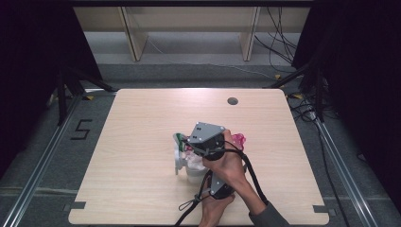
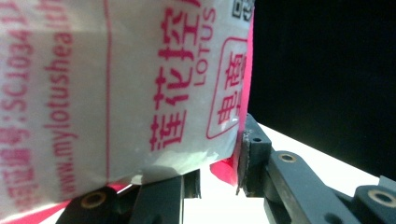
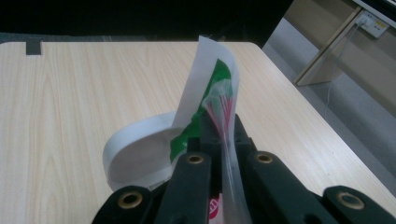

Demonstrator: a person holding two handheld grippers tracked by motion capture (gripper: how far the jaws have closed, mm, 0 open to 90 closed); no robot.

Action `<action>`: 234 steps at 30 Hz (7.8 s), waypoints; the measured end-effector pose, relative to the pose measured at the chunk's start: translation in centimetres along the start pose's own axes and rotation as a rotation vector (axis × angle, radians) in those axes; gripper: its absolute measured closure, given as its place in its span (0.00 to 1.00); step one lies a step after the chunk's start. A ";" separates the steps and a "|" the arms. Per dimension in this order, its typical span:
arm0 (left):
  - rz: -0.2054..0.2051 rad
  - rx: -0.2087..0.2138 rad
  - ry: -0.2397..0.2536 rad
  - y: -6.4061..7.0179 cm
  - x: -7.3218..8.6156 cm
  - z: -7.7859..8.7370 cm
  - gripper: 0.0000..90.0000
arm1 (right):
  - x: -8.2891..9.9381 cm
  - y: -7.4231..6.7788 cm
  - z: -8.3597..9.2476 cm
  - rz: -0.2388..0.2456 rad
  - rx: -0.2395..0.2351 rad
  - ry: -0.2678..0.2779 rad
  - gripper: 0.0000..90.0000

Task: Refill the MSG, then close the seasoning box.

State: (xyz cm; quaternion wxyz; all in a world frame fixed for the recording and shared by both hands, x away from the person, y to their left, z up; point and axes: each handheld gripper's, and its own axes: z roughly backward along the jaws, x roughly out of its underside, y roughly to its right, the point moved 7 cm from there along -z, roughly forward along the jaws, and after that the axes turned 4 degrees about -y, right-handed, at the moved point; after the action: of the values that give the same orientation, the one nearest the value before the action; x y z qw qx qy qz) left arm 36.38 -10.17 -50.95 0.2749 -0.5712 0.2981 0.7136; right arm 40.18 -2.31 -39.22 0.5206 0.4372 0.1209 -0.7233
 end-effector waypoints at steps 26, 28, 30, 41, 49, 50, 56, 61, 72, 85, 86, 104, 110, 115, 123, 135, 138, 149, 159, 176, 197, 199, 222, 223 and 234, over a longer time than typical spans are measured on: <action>0.128 -0.046 0.069 -0.3 0.5 0.0 0.79 | -0.4 1.6 2.6 -0.062 -0.017 0.103 1.00; 0.127 -0.048 0.069 -0.4 0.6 0.1 0.77 | -0.3 1.9 3.3 -0.078 -0.021 0.123 1.00; 0.134 -0.052 0.066 -0.6 0.7 0.2 0.77 | -0.3 2.0 3.5 -0.085 -0.021 0.129 1.00; 0.045 -0.065 -0.019 -1.7 1.4 1.5 0.69 | 0.4 3.8 6.1 -0.151 -0.057 0.237 1.00; 0.060 -0.065 -0.066 -1.8 1.9 2.5 0.57 | 1.5 4.6 7.5 -0.228 -0.111 0.298 1.00; 0.064 -0.064 -0.076 -1.8 2.0 2.6 0.55 | 1.6 4.7 7.6 -0.233 -0.105 0.314 1.00; 0.049 -0.068 -0.105 -1.3 2.0 3.2 0.42 | 2.3 5.2 8.6 -0.282 -0.131 0.347 1.00; 0.069 -0.077 -0.113 -1.3 1.5 4.2 0.38 | 2.5 5.7 9.2 -0.300 -0.131 0.390 1.00; 0.049 -0.093 -0.154 -1.4 1.8 4.9 0.34 | 4.2 6.7 10.0 -0.350 -0.097 0.377 1.00; 0.047 -0.090 -0.169 -1.9 2.4 5.7 0.36 | 9.9 7.9 7.8 -0.394 -0.082 0.291 1.00; 0.042 -0.090 -0.171 -2.0 2.5 5.7 0.36 | 10.6 8.1 7.6 -0.390 -0.074 0.269 1.00; 0.040 -0.074 -0.165 -1.6 2.5 5.4 0.38 | 15.7 10.4 8.1 -0.342 0.138 0.050 0.99; 0.035 -0.074 -0.168 -1.8 2.2 5.9 0.37 | 17.3 11.3 7.7 -0.360 0.179 0.018 0.99; 0.008 -0.067 -0.168 -2.1 2.0 6.4 0.37 | 18.7 11.3 7.2 -0.413 0.171 -0.027 0.99; 0.013 -0.059 -0.189 -2.0 2.0 6.8 0.36 | 20.5 11.6 6.5 -0.445 0.190 -0.093 0.98; -0.001 -0.028 -0.205 -2.1 1.7 7.6 0.36 | 23.3 12.5 5.9 -0.504 0.218 -0.126 0.92; 0.005 -0.029 -0.208 -2.2 1.6 8.0 0.37 | 23.6 12.7 6.0 -0.511 0.235 -0.125 0.88; -0.007 -0.034 -0.208 -2.9 1.5 9.0 0.37 | 24.5 12.7 6.5 -0.649 0.270 -0.144 0.61; -0.003 -0.045 -0.227 -3.4 1.5 9.9 0.37 | 24.8 13.5 8.7 -0.686 0.398 -0.111 0.51; 0.006 -0.072 -0.213 -4.5 1.3 11.4 0.36 | 22.0 11.0 8.0 -0.546 0.345 -0.047 0.50; -0.096 -0.129 -0.201 -6.9 1.6 14.7 0.79 | 20.6 8.1 6.3 -0.523 0.229 -0.039 0.49; -0.100 -0.152 -0.201 -7.4 1.8 15.0 0.84 | 20.6 8.1 6.3 -0.507 0.225 -0.036 0.49; -0.101 -0.265 -0.198 -10.5 1.1 16.6 0.99 | 20.6 7.3 6.3 -0.509 0.194 -0.054 0.48; -0.104 -0.269 -0.183 -10.6 0.9 16.5 0.99 | 20.6 7.5 6.3 -0.485 0.206 -0.045 0.48; -0.111 -0.273 -0.183 -11.4 -0.2 17.0 0.99 | 20.5 6.5 6.4 -0.530 0.188 -0.051 0.48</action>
State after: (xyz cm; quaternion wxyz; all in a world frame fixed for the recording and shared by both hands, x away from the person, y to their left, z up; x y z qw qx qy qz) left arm 33.72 10.07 -49.12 0.2595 -0.5516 0.1402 0.7802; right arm 41.02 -22.38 -49.18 0.2736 0.4183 0.1502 -0.8530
